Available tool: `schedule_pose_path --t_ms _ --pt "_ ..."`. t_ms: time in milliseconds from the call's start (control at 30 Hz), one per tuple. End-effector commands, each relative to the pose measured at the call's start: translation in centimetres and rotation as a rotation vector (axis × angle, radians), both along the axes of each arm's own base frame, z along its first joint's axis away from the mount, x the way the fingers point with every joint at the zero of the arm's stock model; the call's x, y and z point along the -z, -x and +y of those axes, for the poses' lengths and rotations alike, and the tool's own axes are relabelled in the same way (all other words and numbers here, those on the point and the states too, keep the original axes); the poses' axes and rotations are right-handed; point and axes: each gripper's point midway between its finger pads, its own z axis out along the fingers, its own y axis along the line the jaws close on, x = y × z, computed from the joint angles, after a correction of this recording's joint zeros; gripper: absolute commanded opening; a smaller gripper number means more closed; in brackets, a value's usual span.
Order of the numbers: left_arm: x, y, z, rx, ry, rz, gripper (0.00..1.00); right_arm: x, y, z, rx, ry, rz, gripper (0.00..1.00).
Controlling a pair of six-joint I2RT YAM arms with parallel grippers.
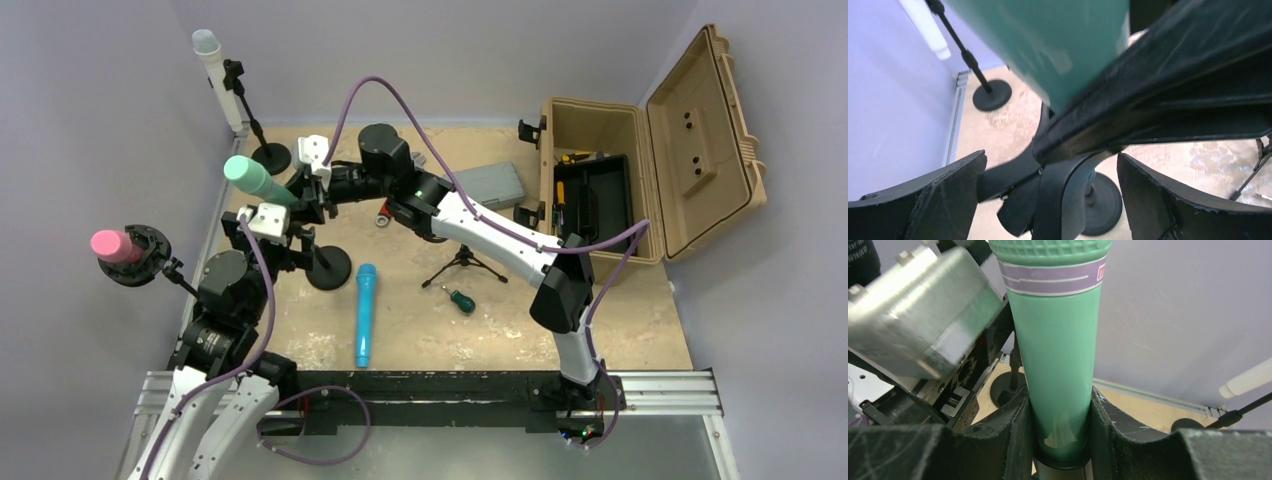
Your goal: Remove the microphone from the stand
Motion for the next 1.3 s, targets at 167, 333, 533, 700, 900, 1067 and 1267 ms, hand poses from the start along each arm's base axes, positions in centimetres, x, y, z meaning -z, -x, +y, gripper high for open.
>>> schedule_pose_path --t_ms 167,333,533,700,900,1067,1267 --pt "-2.6 0.0 -1.9 0.136 -0.024 -0.108 0.81 -1.1 1.1 -0.4 -0.062 0.002 0.034 0.0" --pt "-2.5 0.6 -0.9 0.094 -0.037 -0.074 0.32 -1.2 0.9 -0.4 -0.051 0.0 0.039 0.0" --pt "-1.4 1.3 -0.2 0.062 -0.044 -0.008 0.0 -2.5 -0.1 -0.4 0.019 -0.058 0.07 0.0" --pt "-1.0 2.2 -0.2 0.071 -0.016 0.019 0.0 -6.6 -1.4 -1.4 0.136 -0.2 0.131 0.0" --pt "-1.6 3.6 -1.5 0.147 0.037 0.051 0.0 -9.4 1.6 -2.1 -0.014 -0.267 0.143 0.0" --pt "-1.9 4.0 -2.0 0.155 0.081 0.119 0.52 -6.4 2.1 -1.1 -0.094 -0.195 0.123 0.0" --pt "-2.3 4.2 -1.8 0.151 0.079 0.098 0.67 -4.2 2.3 -0.8 -0.117 -0.15 0.129 0.0"
